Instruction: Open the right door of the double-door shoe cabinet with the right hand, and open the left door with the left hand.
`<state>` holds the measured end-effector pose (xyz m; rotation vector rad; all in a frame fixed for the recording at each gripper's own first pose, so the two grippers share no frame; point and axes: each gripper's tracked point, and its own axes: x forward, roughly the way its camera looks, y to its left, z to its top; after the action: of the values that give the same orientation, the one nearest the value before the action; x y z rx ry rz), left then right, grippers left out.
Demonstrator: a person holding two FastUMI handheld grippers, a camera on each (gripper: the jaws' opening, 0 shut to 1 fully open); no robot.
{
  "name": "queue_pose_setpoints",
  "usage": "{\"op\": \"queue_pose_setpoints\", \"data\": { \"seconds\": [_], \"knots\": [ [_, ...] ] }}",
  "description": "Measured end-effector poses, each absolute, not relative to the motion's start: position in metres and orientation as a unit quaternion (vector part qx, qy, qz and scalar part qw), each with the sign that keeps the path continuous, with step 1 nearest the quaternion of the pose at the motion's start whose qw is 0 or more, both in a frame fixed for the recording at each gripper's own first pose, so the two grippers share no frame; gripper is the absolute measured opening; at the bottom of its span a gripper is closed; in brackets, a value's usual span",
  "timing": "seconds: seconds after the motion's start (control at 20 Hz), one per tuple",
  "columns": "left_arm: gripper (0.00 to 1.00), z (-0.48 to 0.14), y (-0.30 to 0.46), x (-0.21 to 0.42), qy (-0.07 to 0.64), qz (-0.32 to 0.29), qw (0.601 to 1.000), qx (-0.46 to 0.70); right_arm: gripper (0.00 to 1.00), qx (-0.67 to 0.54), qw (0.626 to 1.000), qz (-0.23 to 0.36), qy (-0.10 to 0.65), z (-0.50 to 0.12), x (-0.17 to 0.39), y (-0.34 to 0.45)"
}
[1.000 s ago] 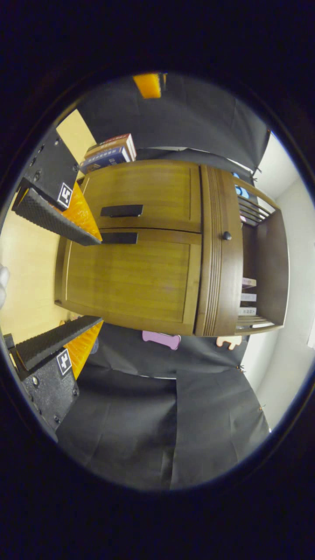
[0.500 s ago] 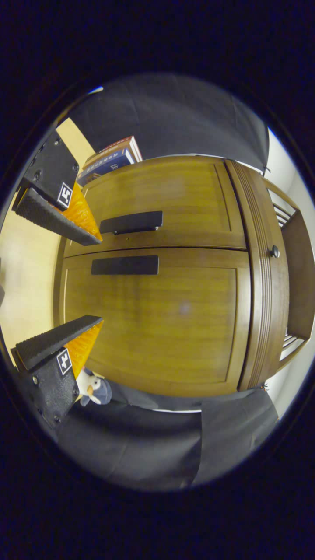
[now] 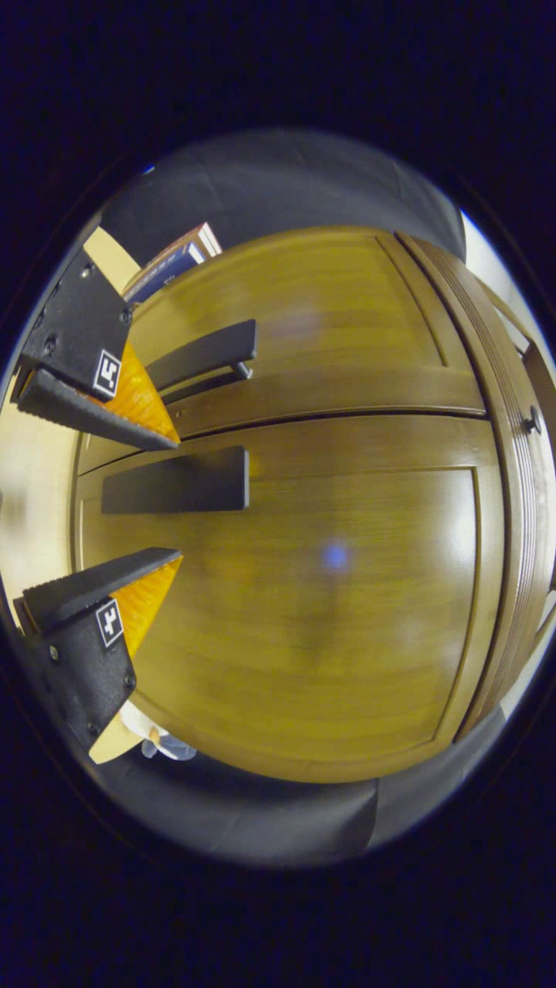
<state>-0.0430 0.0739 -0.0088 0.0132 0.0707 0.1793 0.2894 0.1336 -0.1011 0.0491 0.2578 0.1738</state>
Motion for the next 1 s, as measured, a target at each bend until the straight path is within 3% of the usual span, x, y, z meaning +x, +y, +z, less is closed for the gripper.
{"op": "queue_pose_setpoints", "data": {
  "seconds": [0.15, 0.35, 0.4, 0.75, 0.8, 1.0],
  "knots": [
    [0.96, -0.011, 0.079, -0.043, 0.037, 0.095, 0.995, 0.003, 0.73, 0.023, 0.987, 0.091, 0.127, -0.100, 0.295, 0.139],
    [0.96, -0.015, 0.083, -0.044, 0.041, 0.099, 0.994, -0.003, 0.51, 0.019, 0.989, 0.077, 0.126, -0.099, 0.298, 0.136],
    [0.96, -0.015, 0.084, -0.043, 0.040, 0.099, 0.994, -0.004, 0.41, 0.019, 0.989, 0.076, 0.125, -0.099, 0.299, 0.135],
    [1.00, -0.015, 0.082, -0.044, 0.037, 0.092, 0.995, -0.007, 0.34, 0.015, 0.986, 0.097, 0.137, -0.099, 0.293, 0.135],
    [0.96, -0.015, 0.082, -0.045, 0.034, 0.092, 0.995, -0.007, 0.33, 0.013, 0.985, 0.102, 0.138, -0.101, 0.288, 0.134],
    [0.96, -0.016, 0.081, -0.051, 0.033, 0.092, 0.995, -0.007, 0.33, 0.008, 0.983, 0.120, 0.139, -0.102, 0.270, 0.130]
  ]
}}
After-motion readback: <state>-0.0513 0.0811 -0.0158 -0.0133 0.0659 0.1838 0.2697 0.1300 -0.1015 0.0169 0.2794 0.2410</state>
